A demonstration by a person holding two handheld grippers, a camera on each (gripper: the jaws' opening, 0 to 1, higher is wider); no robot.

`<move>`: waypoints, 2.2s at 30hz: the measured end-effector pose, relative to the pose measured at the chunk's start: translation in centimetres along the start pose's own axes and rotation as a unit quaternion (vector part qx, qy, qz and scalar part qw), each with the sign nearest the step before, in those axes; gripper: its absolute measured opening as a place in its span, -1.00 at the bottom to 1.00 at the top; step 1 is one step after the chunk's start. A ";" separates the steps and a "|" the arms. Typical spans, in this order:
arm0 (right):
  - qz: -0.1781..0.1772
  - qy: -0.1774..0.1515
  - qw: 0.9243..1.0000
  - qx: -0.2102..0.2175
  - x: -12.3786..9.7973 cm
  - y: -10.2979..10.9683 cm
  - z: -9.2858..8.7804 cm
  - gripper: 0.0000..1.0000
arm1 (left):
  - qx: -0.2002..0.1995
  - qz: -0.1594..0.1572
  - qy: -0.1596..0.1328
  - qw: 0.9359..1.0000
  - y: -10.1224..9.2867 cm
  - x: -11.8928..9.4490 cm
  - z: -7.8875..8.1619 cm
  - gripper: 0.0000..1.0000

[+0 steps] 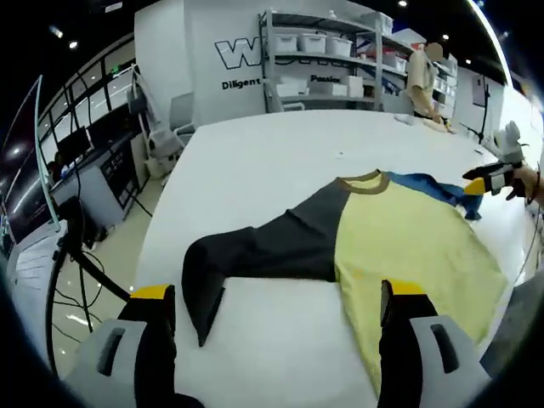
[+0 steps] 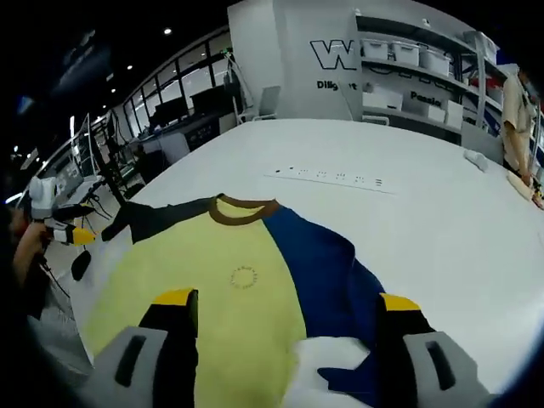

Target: Fold the garment on the visible template until the final outline fits inside the template.

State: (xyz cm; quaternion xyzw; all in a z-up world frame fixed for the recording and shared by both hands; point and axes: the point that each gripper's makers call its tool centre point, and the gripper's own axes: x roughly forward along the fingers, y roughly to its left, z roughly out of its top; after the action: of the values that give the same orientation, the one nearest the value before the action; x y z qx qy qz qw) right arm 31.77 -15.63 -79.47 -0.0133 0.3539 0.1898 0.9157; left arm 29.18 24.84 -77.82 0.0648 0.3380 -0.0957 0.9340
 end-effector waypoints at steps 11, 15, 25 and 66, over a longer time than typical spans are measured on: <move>0.017 0.009 1.000 -0.008 -2.7 1.3 -2.9 0.66 | 0.035 -0.020 -0.016 0.999 -2.4 -3.1 -1.7 0.94; 0.032 0.020 0.999 -0.011 -4.8 2.6 -5.5 0.65 | 0.029 -0.046 -0.003 0.999 -4.7 -5.0 -4.1 0.91; 0.061 0.048 0.997 0.001 -7.7 4.8 -10.3 0.59 | 0.039 -0.062 0.018 0.997 -6.3 -7.0 -7.4 0.87; 0.042 0.193 0.980 0.008 -10.7 6.1 -20.1 -0.72 | -0.046 -0.111 0.148 0.982 -11.6 -9.1 -17.6 -0.24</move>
State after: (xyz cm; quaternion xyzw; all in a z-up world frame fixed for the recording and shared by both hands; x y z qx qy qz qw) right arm 9.41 -16.77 -86.87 -0.0276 0.5253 0.2192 0.8217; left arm 8.83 18.07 -86.08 -0.0027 0.4815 -0.1722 0.8593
